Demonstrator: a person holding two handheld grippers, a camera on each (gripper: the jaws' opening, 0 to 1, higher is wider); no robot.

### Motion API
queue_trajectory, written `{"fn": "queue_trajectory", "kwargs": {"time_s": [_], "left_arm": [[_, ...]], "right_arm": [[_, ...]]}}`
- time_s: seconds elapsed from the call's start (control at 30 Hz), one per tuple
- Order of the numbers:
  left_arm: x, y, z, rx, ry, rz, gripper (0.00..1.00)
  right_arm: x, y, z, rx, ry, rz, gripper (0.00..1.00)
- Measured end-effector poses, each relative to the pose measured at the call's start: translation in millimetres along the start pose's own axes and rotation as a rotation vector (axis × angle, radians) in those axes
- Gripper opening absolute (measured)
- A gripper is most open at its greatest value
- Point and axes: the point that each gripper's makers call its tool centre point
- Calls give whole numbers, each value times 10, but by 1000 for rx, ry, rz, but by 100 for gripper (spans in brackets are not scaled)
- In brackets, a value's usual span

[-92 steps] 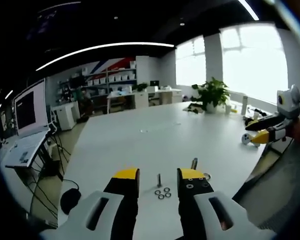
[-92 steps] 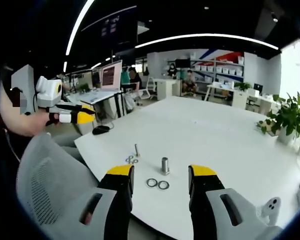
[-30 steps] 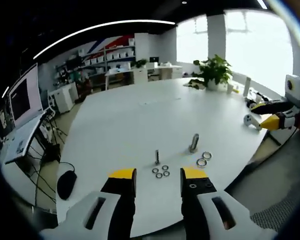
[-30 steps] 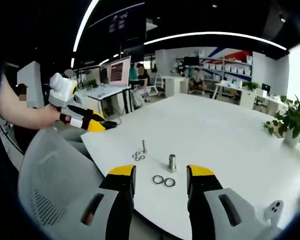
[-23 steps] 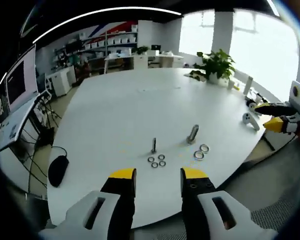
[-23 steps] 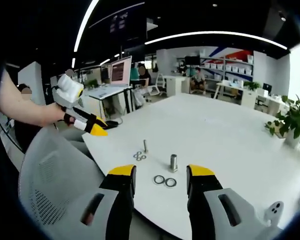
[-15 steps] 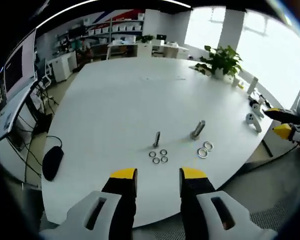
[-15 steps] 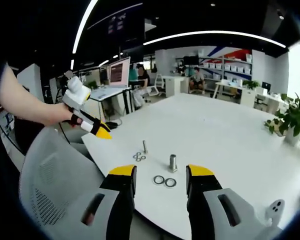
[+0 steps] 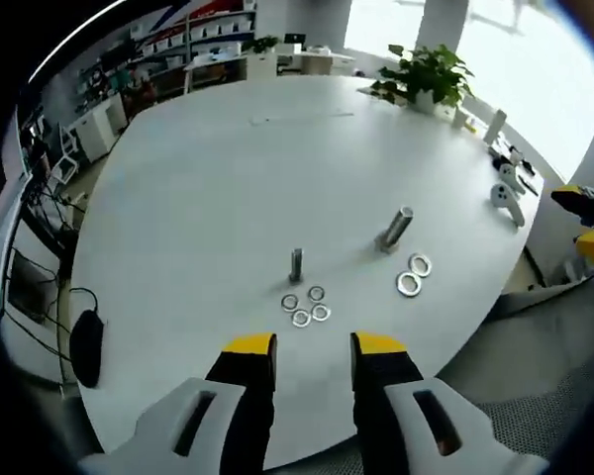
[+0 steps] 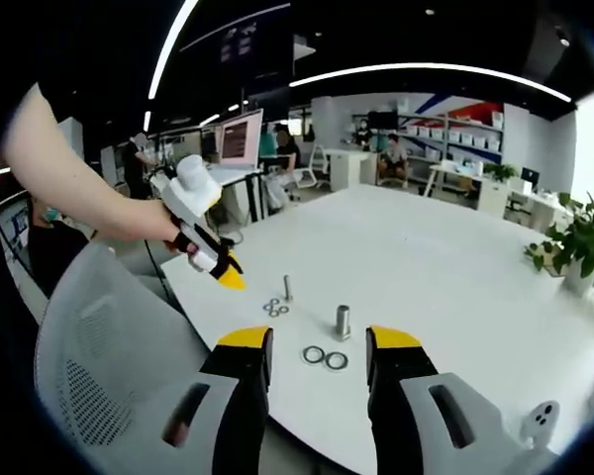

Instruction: Place the washer onto the threaded stud by aligning its center hole with the stud, sliding it down to the base, and recovering from edge contact or off-axis alignment until the washer reaches the visible bottom stop.

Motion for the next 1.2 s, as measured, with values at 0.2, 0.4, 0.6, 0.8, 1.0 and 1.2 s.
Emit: {"fn": "queue_trajectory", "kwargs": {"time_s": [0.2,0.4,0.6,0.8,1.0,1.2], "left_arm": [[82,-131,18,-6,36,38,26],[144,-261,73,-19,46,72,24],[207,-377,128,-52,135,70,23],[252,-493,184,-83,168,79,21],[212,-620,186,-86,107,100,21],[235,-710,187,-87,72,131,21]], "right_arm": [[14,0,0,-4,5,5,38],[24,1,0,-8,12,10,37],[26,5,-3,-7,14,11,37],[41,8,-11,-5,18,17,37],[43,17,-41,9,14,16,36],[59,12,-50,9,17,22,36]]}}
Point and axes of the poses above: the point that each gripper's makers call its tool centre point, and the gripper's own axes: y roughly backward along the fingers, z roughly to its left, x roughly out of its underside, and after that the axes turned 14 degrees about -z, right-handed
